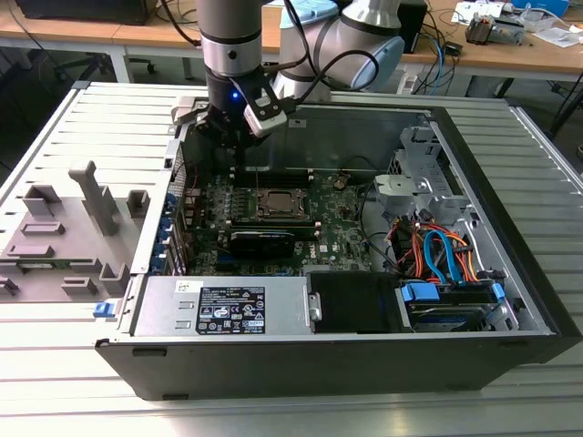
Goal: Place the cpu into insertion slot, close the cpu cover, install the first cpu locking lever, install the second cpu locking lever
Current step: 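Install the first cpu locking lever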
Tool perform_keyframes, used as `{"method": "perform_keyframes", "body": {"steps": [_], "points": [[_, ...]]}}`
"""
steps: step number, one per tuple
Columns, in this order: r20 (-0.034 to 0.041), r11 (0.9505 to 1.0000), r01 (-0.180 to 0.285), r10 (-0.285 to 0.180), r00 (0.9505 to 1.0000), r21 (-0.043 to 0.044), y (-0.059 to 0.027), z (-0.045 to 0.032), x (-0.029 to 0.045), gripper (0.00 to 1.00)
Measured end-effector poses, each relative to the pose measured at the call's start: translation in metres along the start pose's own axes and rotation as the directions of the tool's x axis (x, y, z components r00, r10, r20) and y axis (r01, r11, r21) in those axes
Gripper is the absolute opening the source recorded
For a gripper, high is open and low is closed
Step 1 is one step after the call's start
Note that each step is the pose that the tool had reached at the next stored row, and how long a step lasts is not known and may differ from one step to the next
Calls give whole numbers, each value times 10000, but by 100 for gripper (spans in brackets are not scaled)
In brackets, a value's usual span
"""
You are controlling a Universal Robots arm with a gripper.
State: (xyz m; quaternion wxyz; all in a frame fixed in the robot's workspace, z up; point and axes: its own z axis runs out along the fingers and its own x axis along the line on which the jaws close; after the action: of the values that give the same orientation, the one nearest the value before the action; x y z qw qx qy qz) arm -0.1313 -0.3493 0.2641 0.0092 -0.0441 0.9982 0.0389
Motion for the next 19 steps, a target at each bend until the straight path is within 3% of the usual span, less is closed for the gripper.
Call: {"method": "perform_keyframes", "body": {"steps": [19], "points": [[0,10000,-1,1,10000,-1,46,4,-4,11]]}}
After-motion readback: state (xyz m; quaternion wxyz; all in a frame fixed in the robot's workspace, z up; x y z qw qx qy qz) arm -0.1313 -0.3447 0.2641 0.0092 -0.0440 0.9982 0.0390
